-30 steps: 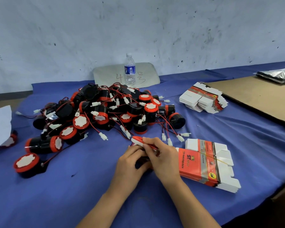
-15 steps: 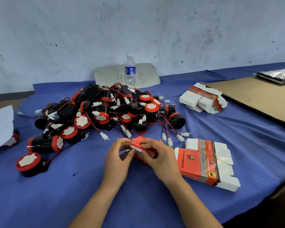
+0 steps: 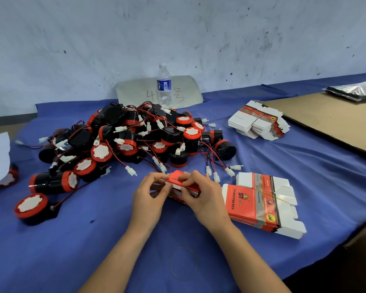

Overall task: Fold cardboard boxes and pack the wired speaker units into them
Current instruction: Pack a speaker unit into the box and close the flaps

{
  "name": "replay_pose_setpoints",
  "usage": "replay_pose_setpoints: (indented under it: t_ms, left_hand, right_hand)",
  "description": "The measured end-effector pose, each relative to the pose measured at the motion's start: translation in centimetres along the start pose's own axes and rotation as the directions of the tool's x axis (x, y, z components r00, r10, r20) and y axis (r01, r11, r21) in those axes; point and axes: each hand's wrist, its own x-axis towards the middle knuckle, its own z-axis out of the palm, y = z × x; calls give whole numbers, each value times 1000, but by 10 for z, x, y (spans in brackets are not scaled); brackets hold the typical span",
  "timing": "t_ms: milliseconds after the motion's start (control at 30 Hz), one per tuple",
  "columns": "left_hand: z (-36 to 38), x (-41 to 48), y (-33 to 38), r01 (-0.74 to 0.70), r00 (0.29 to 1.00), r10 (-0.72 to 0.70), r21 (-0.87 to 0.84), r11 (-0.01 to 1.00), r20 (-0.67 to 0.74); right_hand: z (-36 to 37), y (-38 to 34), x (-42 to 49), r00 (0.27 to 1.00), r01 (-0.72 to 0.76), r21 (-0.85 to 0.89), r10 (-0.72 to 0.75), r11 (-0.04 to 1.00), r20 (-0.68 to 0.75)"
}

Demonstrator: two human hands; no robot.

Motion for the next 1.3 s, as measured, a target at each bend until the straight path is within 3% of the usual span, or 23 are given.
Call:
replay_pose_setpoints:
  t_ms: [167, 667, 967, 1100, 1300]
  left_hand:
    - [-8, 6, -5, -36, 996, 29, 90, 995, 80]
    - [-11, 3, -4, -221, 974, 200, 252, 942, 105]
    - [-8, -4, -9, -278, 959, 243, 306, 910, 147]
    - [-5, -4, -4, -364, 922, 280, 353, 862, 268]
    - [-1, -1, 2, -396, 901, 306, 295, 870, 307]
  right_hand:
    - [-4, 2, 2, 993, -60, 63, 53, 996, 107]
    - [-19, -3, -7, 947, -51, -304, 143, 951, 289]
    - [-19, -3, -20, 938, -2, -296, 104, 955, 329]
    - [-13, -6, -24, 952, 39, -346, 71, 937, 298]
    - [-12, -13, -36, 998, 0, -217, 14, 976, 64]
